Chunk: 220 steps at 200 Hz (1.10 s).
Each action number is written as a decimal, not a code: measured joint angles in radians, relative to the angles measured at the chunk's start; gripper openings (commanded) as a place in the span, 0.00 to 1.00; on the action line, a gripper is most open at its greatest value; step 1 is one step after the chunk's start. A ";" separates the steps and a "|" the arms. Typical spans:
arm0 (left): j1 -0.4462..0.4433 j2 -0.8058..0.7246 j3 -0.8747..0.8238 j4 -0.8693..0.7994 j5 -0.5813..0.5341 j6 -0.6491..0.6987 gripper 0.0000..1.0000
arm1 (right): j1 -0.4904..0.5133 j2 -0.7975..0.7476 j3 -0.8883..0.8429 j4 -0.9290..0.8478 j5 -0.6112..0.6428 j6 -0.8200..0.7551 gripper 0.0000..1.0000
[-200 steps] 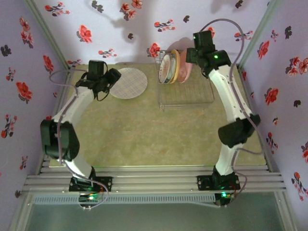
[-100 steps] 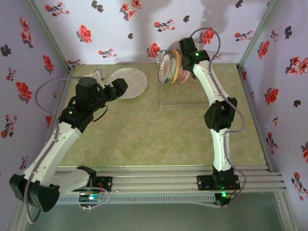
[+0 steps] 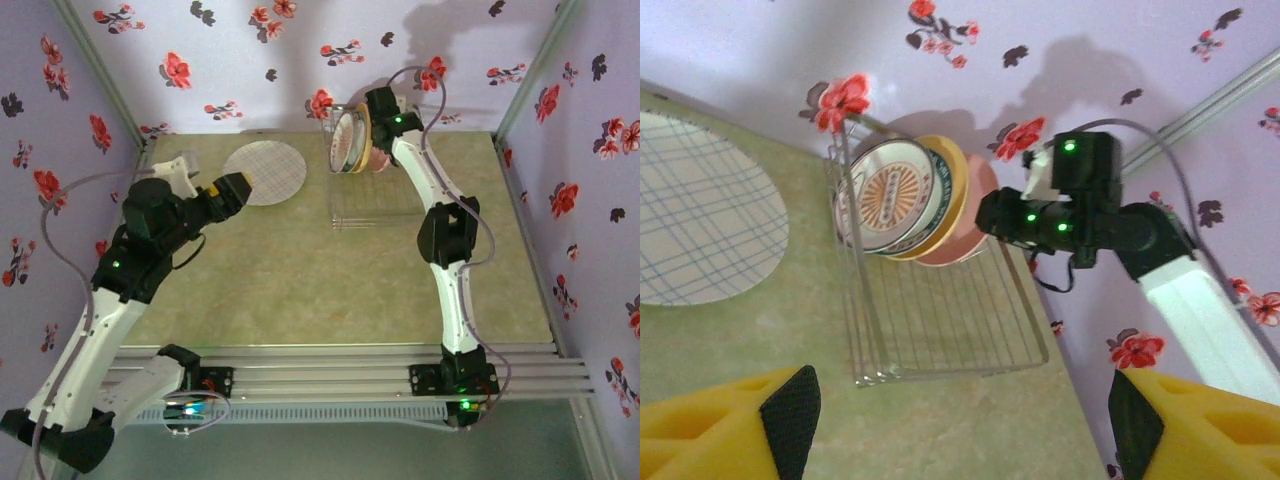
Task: Unload the plates from the dish rack
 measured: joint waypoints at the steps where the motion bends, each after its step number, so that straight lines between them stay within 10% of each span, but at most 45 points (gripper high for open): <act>1: 0.000 -0.002 0.000 0.000 0.000 0.000 0.79 | 0.000 0.000 0.000 0.001 0.000 0.000 0.39; 146: 0.000 -0.030 0.000 -0.012 0.001 0.026 0.80 | 0.005 0.051 0.039 0.062 0.092 0.001 0.00; 220: 0.000 -0.029 0.000 -0.012 0.001 0.026 0.80 | 0.063 0.081 0.111 0.066 0.250 -0.127 0.00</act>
